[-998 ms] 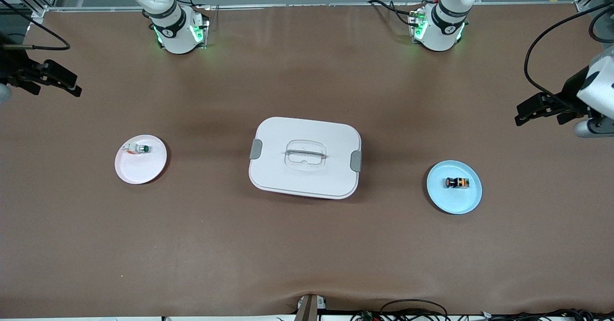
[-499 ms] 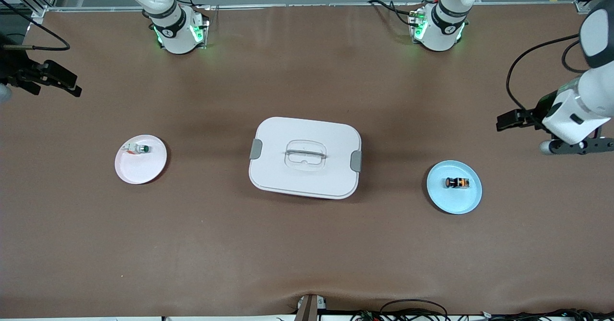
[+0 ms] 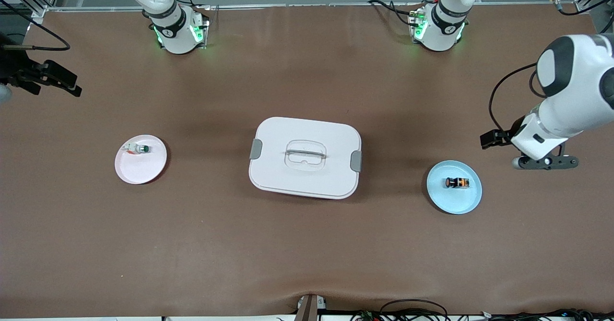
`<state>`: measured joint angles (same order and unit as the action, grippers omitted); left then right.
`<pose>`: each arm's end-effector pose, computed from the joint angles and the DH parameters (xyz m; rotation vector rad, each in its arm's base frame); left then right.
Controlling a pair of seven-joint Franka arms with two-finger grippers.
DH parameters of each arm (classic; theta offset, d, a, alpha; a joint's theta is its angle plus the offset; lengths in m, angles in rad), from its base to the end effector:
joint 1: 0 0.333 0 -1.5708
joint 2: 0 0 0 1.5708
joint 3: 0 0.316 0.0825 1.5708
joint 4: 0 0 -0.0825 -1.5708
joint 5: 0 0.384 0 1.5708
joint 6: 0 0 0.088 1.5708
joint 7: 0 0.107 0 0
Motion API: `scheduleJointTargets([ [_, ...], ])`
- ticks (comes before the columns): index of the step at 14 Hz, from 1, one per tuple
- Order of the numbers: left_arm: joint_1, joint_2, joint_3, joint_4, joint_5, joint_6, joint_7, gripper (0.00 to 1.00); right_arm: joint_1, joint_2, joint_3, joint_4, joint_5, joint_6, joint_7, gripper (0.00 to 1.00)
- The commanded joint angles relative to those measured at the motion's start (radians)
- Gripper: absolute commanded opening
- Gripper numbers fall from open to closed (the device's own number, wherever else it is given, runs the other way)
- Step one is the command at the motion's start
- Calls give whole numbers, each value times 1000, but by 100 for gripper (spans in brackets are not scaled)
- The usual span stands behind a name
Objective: Transfer orange switch to right arm and place
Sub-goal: 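Move the left gripper down over the orange switch on the blue plate, then close the left gripper on the orange switch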
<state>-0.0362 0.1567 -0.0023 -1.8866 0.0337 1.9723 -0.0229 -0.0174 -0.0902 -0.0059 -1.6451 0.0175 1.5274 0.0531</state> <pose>0.5901 -0.0205 0.4180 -3.1070 0.0464 0.1089 0.5213 -0.0104 0.6344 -3.1214 0.1184 0.0434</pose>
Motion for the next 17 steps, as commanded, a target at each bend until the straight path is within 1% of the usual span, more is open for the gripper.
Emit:
scheduleJointTargets([
  [1,4,47,-1,-11,18,57,53,100,-3,-20,0,-19,-7,0,-7,100],
  [4,10,102,-2,-17,18,115,66,100,-3,-20,0,-19,-5,-1,-7,100],
  [8,18,153,-2,-57,18,218,92,100,-3,-20,0,-19,-7,-1,-7,100],
  [13,13,250,-2,-51,18,295,129,100,-4,-20,0,-18,-7,-1,-7,100],
  [15,3,274,-4,-45,17,321,129,100,-4,-20,-2,-19,-7,-1,-7,100],
  [17,-2,305,-4,-25,18,336,130,100,-4,-20,-2,-19,-7,-1,-7,100],
])
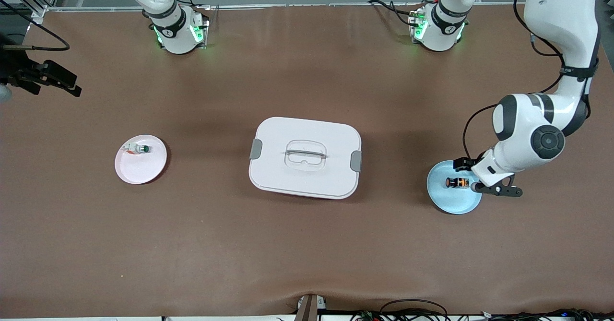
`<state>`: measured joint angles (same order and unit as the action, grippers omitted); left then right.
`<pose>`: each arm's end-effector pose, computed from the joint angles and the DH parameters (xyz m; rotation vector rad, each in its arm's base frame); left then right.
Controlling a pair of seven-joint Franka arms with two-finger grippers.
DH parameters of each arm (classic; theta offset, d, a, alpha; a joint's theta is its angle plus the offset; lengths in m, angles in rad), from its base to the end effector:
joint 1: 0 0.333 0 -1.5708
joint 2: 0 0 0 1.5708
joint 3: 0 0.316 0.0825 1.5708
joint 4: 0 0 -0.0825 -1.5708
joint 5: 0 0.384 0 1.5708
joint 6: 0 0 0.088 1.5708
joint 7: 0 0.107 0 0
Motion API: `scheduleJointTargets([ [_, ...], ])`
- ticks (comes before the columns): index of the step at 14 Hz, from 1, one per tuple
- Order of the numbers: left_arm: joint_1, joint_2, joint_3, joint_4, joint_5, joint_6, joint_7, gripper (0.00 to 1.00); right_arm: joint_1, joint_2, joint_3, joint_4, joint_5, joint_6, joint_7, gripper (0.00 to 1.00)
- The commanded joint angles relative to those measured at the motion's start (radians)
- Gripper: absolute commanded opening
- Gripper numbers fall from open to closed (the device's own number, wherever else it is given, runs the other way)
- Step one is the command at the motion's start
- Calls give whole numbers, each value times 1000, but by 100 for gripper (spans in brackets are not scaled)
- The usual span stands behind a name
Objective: Transfer orange switch to right arm and place
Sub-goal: 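Close the left gripper on the orange switch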
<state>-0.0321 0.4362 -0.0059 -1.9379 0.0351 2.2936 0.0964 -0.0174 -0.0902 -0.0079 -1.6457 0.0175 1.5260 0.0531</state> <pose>0.6130 -0.0224 0.2518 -3.1088 0.2465 0.1265 0.5211 -0.0114 0.6340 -3.1211 0.1215 0.0465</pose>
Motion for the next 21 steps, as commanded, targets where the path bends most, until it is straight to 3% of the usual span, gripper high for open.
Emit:
scheduleJointTargets([
  [1,-6,41,0,34,16,23,11,100,-4,-20,0,-19,-7,0,-7,100],
  [14,-20,174,1,53,17,194,11,100,-4,-19,0,-19,-7,-1,-7,100],
  [21,-16,179,1,46,17,201,11,100,-4,-19,0,-19,-5,-1,-7,100],
])
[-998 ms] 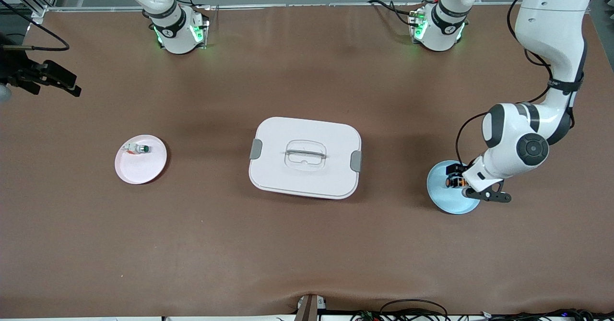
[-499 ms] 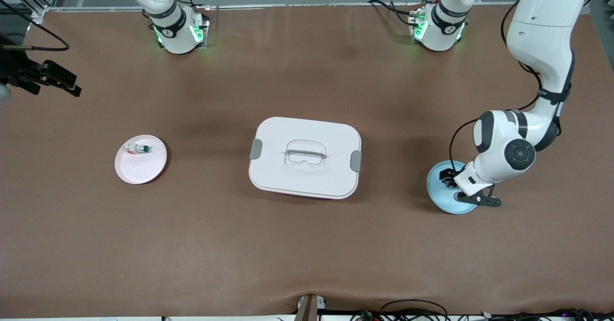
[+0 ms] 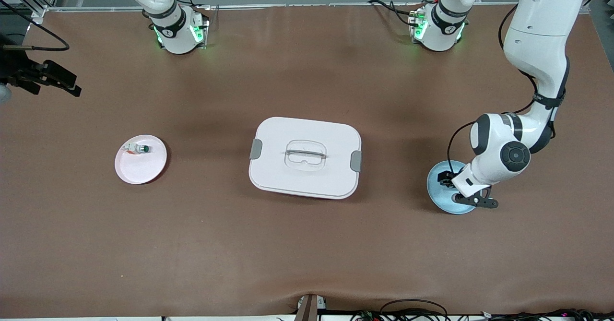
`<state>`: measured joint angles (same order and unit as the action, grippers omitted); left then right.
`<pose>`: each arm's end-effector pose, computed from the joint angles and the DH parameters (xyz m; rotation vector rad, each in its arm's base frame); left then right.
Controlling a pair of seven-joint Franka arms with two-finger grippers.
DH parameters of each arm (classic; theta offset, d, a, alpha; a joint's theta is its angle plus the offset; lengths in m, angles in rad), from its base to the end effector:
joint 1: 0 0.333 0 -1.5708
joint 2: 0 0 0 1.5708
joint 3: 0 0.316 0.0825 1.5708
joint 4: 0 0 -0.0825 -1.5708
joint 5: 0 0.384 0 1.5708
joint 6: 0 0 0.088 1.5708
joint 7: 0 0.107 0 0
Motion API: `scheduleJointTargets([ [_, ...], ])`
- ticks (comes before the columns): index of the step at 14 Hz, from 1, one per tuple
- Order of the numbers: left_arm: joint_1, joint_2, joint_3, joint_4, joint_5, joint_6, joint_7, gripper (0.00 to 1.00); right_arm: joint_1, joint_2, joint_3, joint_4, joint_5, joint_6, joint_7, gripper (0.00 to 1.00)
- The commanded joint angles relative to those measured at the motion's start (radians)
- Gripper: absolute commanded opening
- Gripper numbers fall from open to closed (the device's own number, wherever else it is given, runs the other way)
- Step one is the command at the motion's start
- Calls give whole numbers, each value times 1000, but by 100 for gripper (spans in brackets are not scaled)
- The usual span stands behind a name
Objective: Transfer orange switch to right arm and place
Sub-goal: 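Close the left gripper on the orange switch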
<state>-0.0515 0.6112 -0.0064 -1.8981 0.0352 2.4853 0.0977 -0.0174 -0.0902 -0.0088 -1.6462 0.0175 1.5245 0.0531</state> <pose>0.6267 -0.0363 0.1744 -3.1114 0.2849 0.0379 0.5209 -0.0119 0.6336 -3.1209 0.1229 0.0496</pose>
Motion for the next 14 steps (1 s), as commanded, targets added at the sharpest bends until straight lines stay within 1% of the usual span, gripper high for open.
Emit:
scheduleJointTargets([
  [1,5,4,2,7,18,7,10,100,-4,-19,1,-18,-7,0,-7,100],
  [9,10,4,2,5,17,7,8,100,-4,-19,1,-18,-7,0,-7,100],
  [10,10,4,2,5,17,7,8,96,-6,-19,0,-18,-5,0,-7,100],
  [13,9,4,0,5,8,6,-13,42,-6,-19,0,-18,-7,0,-7,100],
  [14,9,4,0,5,3,4,-21,31,-6,-19,0,-18,-7,0,-7,100],
])
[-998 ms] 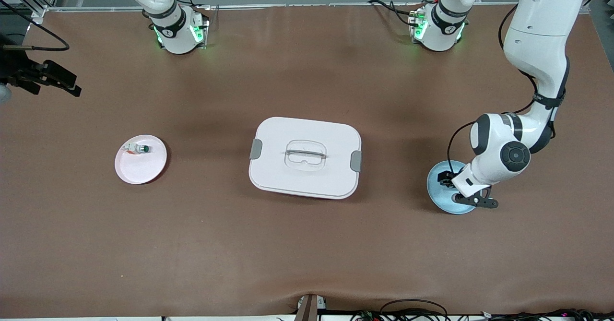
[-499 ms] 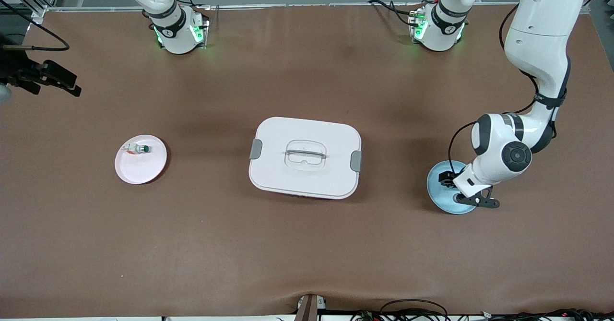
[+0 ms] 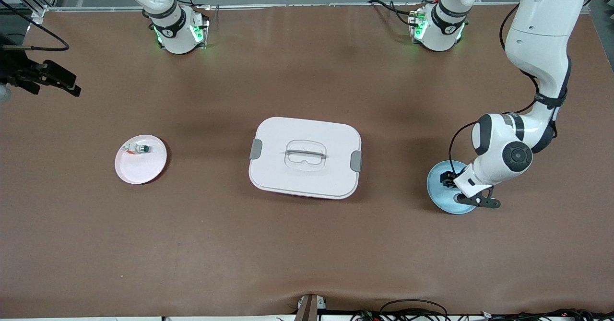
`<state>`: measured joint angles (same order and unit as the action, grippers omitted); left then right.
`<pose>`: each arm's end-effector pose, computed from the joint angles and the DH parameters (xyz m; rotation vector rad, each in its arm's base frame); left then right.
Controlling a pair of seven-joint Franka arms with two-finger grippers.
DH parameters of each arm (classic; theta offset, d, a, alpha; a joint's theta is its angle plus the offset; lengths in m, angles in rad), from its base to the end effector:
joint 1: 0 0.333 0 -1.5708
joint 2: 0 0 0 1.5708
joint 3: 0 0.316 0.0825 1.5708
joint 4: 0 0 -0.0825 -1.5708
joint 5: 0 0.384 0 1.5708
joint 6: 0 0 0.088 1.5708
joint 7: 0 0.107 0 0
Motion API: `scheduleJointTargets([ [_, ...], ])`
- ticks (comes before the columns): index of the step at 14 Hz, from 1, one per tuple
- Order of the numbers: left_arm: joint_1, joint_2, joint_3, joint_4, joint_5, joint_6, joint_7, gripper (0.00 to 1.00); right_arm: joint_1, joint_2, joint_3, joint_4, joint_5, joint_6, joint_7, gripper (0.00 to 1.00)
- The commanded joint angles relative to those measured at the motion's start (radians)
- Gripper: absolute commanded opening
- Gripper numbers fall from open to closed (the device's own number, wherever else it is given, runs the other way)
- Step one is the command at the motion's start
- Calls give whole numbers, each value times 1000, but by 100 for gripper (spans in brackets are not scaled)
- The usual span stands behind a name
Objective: Transfer orange switch to right arm and place
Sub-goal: 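Close the left gripper on the orange switch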
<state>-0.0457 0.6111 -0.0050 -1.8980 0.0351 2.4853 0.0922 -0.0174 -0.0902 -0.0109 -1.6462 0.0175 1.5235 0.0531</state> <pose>0.6270 -0.0319 0.1745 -3.1124 0.2653 0.0377 0.5208 -0.0131 0.6335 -3.1206 0.1261 0.0511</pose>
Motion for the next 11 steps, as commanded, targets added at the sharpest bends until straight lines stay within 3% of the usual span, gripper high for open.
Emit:
scheduleJointTargets([
  [1,3,4,-1,5,3,4,-26,23,-6,-19,2,-18,-7,1,-7,100],
  [9,6,-20,-1,4,3,-11,-28,24,-6,-19,2,-18,-7,1,-7,100],
  [11,9,-63,-1,7,3,-96,-26,24,-6,-19,2,-18,-7,1,-7,100],
])
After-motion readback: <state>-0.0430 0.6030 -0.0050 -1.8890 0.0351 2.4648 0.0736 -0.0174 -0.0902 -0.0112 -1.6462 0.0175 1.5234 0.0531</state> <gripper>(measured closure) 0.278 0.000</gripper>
